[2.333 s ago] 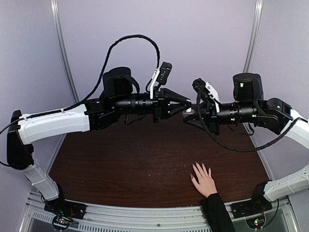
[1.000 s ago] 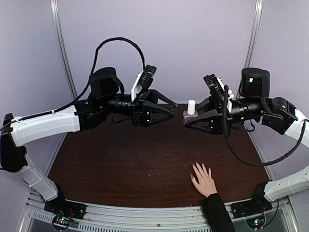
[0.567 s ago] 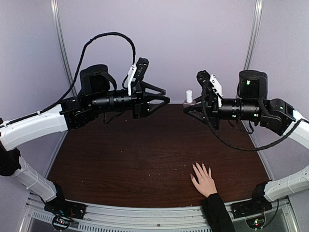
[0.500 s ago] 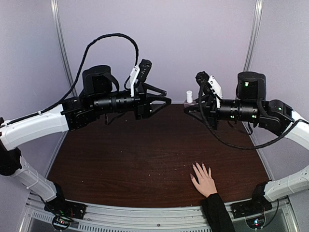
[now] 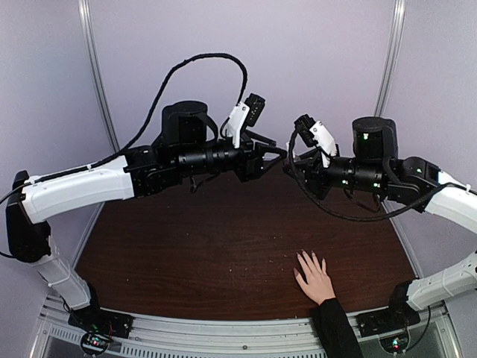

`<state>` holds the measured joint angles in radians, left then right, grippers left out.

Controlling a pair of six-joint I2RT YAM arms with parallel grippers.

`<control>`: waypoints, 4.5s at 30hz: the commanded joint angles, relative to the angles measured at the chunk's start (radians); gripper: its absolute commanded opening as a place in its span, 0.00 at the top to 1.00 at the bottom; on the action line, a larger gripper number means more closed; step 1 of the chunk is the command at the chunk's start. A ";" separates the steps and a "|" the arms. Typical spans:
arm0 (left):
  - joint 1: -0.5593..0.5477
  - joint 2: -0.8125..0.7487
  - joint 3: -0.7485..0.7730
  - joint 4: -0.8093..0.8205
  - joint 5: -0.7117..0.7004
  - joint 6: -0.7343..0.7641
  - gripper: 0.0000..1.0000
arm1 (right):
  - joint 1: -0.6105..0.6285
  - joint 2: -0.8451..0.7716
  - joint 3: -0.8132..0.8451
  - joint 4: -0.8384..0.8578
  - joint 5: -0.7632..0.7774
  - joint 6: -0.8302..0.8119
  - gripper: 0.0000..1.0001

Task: Paint the nails
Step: Screw the nail polish bottle cap onto the nail polish bottle.

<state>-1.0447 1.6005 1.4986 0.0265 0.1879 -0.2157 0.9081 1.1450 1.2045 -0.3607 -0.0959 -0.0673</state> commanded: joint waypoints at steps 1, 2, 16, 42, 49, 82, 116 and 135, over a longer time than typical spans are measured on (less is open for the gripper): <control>-0.016 0.043 0.072 0.026 -0.045 -0.024 0.55 | 0.013 0.017 0.000 0.046 0.052 0.026 1.00; -0.019 0.052 0.081 0.025 -0.053 -0.024 0.56 | 0.014 0.020 0.000 0.047 0.055 0.026 1.00; -0.031 0.100 0.128 -0.002 -0.056 -0.026 0.87 | 0.025 0.035 0.009 0.042 0.077 0.014 1.00; -0.013 0.050 0.054 0.045 0.526 -0.013 1.00 | -0.006 -0.032 0.056 0.064 -0.481 -0.080 1.00; -0.013 0.065 0.057 0.056 0.685 -0.006 1.00 | -0.007 -0.012 0.096 0.065 -0.684 -0.099 1.00; 0.056 -0.099 -0.106 0.188 0.360 -0.070 0.60 | -0.019 -0.011 0.081 -0.074 -0.400 -0.149 1.00; -0.006 0.069 0.054 0.116 -0.012 -0.077 0.65 | 0.009 0.056 0.068 -0.038 0.013 -0.062 1.00; -0.004 0.053 0.043 0.101 0.180 -0.042 1.00 | 0.008 0.013 0.064 -0.059 -0.178 -0.124 1.00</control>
<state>-1.0534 1.6608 1.5188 0.0895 0.2504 -0.2737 0.9070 1.1858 1.2716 -0.4416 -0.1165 -0.1516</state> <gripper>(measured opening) 0.130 0.212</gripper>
